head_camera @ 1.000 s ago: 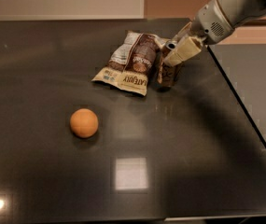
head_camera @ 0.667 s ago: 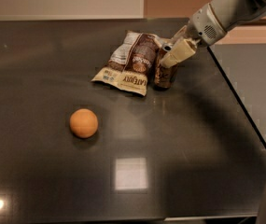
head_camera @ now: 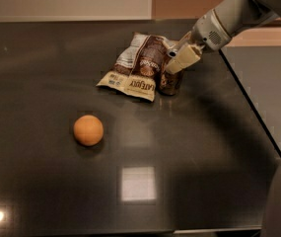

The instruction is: Move orange can near brown chip bag

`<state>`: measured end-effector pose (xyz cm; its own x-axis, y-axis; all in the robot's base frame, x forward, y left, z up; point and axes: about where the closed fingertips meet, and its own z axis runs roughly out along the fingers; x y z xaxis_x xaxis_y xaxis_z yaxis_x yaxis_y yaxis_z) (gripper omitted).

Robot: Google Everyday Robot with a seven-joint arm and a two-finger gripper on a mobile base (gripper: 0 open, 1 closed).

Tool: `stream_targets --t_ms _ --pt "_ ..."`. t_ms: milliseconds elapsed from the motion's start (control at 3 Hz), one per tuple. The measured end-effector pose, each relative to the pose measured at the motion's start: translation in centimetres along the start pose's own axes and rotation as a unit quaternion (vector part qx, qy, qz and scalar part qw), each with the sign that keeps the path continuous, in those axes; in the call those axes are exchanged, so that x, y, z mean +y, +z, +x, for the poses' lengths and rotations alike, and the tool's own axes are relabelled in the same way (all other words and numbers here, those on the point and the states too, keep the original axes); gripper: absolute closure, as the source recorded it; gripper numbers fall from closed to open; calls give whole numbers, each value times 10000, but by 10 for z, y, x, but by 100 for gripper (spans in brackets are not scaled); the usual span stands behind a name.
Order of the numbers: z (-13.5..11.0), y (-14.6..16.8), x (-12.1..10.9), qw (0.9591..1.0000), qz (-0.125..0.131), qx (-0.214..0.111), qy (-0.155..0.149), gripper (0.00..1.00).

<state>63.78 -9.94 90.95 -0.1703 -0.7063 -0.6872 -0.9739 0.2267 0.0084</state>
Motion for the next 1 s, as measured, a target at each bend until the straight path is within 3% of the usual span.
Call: stream_targets --t_ms 333,667,1000 --pt "0 3 0 10000 -18 -2 -1 15" --pt "-1 6 -1 10000 -36 -4 -2 0" --pt "-1 6 -1 10000 -37 -4 -2 0"
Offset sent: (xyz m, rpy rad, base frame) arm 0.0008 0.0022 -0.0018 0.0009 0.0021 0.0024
